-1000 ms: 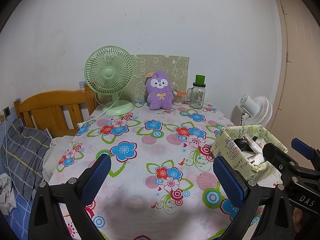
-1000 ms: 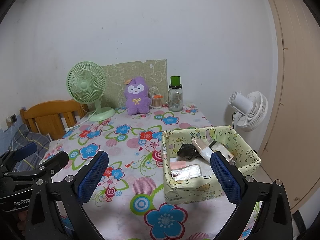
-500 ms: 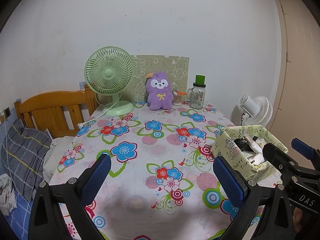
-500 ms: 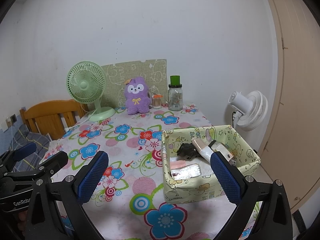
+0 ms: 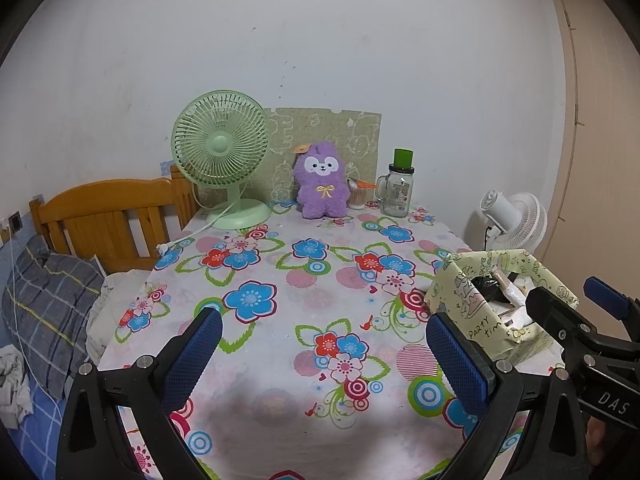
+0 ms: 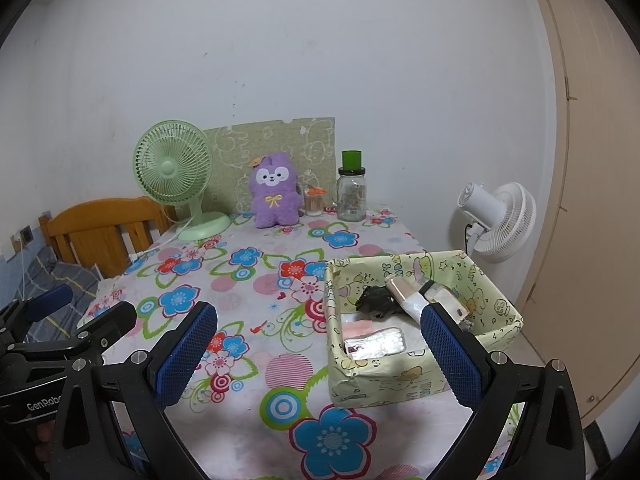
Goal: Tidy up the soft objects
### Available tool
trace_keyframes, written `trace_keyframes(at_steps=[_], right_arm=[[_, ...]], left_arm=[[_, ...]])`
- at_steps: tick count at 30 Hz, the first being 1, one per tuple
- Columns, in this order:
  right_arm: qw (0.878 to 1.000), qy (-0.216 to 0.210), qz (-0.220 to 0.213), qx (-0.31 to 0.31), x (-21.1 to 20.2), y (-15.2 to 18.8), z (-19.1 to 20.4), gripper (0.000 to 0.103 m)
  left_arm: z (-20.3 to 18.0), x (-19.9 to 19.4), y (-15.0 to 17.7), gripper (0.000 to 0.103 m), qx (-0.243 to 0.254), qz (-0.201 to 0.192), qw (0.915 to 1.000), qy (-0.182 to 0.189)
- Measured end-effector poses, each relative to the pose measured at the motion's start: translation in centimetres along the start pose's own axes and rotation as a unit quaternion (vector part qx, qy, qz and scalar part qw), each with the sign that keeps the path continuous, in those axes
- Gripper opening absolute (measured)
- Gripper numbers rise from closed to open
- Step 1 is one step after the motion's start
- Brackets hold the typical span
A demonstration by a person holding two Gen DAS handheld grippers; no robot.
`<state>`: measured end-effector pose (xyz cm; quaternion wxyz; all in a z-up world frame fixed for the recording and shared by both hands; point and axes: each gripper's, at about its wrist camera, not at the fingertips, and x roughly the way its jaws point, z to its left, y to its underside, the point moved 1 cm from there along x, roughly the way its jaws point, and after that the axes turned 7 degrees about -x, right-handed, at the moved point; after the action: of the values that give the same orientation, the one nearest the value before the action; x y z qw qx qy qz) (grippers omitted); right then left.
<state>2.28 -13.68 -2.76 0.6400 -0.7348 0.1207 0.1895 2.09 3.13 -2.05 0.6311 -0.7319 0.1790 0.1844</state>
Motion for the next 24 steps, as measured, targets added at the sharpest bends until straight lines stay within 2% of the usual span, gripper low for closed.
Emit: trace_keyframes(at_steps=[24], right_arm=[[1.000, 0.001, -0.002, 0.003, 0.10, 0.15, -0.05, 0.103]], left_arm=[[-0.01, 0.21, 0.15, 0.103, 0.002, -0.002, 1.0000, -0.001]])
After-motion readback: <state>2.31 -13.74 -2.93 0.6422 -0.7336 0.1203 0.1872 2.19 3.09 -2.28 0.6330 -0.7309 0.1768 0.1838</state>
